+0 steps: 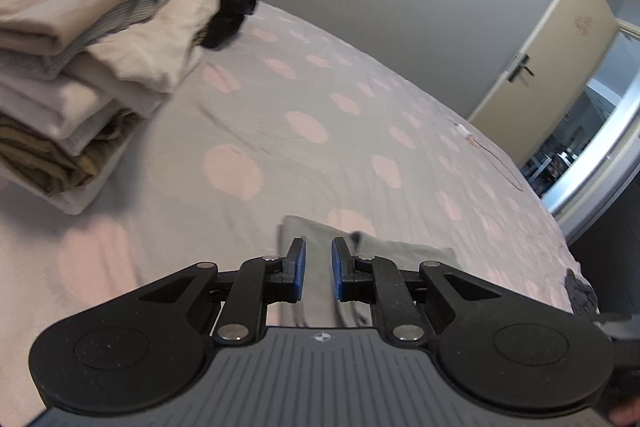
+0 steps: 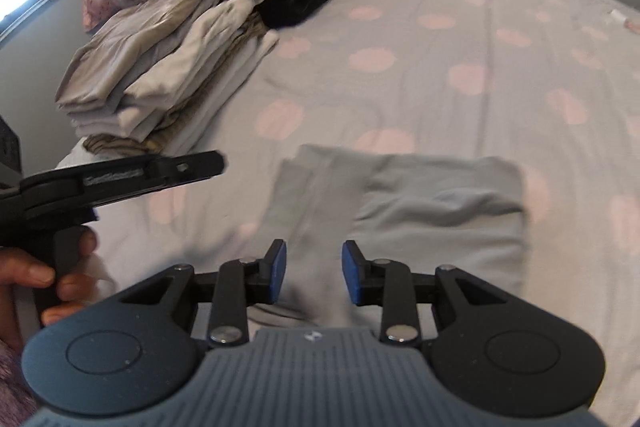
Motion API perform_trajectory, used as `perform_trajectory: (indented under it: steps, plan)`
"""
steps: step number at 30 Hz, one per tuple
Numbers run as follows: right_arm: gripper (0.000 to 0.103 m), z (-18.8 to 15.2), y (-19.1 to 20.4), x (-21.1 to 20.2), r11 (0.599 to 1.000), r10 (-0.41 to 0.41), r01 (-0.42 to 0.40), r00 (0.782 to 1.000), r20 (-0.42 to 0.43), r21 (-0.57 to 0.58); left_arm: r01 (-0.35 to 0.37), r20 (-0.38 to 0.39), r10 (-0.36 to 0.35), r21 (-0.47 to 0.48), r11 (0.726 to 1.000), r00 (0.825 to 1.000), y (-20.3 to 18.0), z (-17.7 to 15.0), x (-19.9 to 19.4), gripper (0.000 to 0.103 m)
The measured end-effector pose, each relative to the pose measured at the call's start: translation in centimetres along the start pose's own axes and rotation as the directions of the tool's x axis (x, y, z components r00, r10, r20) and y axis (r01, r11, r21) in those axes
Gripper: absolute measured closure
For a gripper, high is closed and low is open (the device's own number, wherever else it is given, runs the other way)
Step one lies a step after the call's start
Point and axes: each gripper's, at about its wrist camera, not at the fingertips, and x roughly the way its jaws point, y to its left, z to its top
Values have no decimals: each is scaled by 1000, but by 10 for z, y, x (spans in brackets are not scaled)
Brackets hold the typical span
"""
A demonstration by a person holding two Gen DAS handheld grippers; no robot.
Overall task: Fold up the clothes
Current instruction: 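Open the right gripper to release the folded bundle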
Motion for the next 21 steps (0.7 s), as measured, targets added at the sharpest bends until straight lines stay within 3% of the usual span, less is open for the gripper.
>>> perform_trajectory:
  steps: [3, 6, 10, 12, 18, 21]
  plan:
    - [68, -8, -23, -6, 998, -48, 48, 999, 17, 39, 47, -29, -47, 22, 999, 998, -12, -2, 8, 76]
    - [68, -21, -45, -11, 993, -58, 54, 998, 37, 100, 51, -95, -49, 17, 999, 994, -18, -8, 28, 72]
    - [68, -38, -65, -18, 989, -66, 56, 995, 72, 134, 26, -169, -22, 21, 999, 985, -23, -18, 52, 65]
    - [67, -45, -75, -19, 988, -82, 69, 993, 84, 141, 11, -199, -7, 21, 1000, 980, -22, -22, 61, 56]
    - [65, -60, -106, -17, 975, -135, 117, 987, 85, 191, 8, -213, -1, 33, 999, 977, -21, -30, 67, 56]
    - [63, -67, -121, -14, 964, -129, 108, 989, 73, 243, 38, -220, -26, 52, 998, 975, -27, -33, 70, 63]
